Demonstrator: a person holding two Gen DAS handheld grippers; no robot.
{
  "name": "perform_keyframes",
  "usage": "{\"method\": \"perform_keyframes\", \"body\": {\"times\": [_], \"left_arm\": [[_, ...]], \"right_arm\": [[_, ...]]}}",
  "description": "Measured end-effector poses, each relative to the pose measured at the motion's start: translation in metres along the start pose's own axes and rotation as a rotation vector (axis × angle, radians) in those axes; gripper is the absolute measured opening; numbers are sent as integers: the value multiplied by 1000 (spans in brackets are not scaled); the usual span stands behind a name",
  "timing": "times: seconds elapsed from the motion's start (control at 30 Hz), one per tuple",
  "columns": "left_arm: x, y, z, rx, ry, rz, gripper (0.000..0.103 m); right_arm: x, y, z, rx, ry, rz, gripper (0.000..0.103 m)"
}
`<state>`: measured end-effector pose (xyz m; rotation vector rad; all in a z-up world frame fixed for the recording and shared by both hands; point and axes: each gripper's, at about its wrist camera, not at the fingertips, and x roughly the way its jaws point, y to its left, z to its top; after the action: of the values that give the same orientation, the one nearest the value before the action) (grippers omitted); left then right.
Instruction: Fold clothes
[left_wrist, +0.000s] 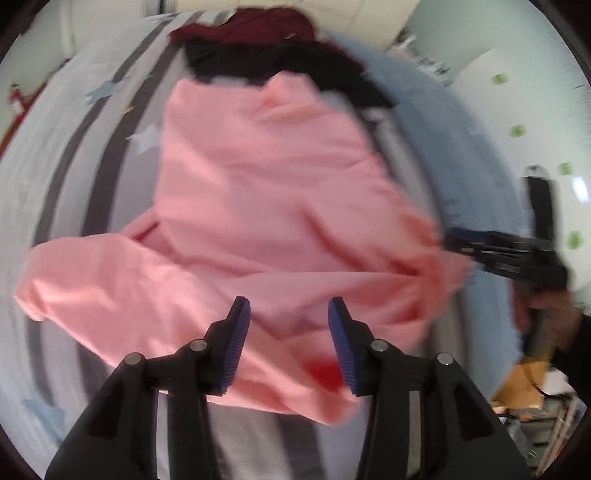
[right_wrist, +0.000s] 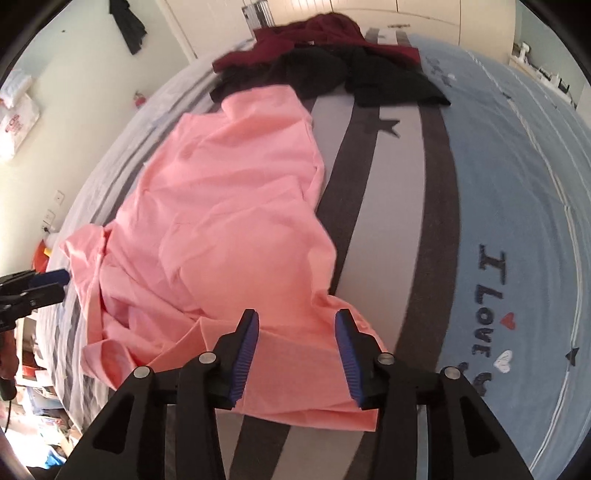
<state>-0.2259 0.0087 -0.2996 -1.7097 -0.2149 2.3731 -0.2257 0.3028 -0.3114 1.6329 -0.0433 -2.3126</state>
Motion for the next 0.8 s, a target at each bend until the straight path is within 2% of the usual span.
{"method": "perform_keyframes", "body": {"times": [0.17, 0.2, 0.23, 0.27, 0.3, 0.43, 0.6, 0.7, 0.8], "left_arm": [[35, 2, -17, 42, 132, 149, 41], [36, 2, -21, 48, 140, 162, 33], [35, 3, -25, 52, 136, 167, 19], [34, 4, -29, 56, 132, 173, 13], [30, 6, -32, 54, 125, 178, 9], [-2, 26, -53, 13, 86, 212, 8], [-28, 58, -94, -117, 102, 222, 7], [-43, 78, -119, -198, 114, 226, 8], [-46, 80, -130, -303, 118, 184, 9]], "right_arm": [[19, 10, -8, -10, 46, -5, 38], [19, 11, -12, -14, 48, 1, 32], [19, 11, -16, -18, 52, 2, 26], [19, 11, -21, -21, 58, 1, 9], [18, 10, -26, -24, 64, -1, 0], [7, 8, -51, -4, 77, 41, 0], [-11, 10, -84, 31, 90, 64, 0], [-20, 9, -85, 81, 69, 46, 4], [-24, 10, -69, 122, 38, 33, 8]]}}
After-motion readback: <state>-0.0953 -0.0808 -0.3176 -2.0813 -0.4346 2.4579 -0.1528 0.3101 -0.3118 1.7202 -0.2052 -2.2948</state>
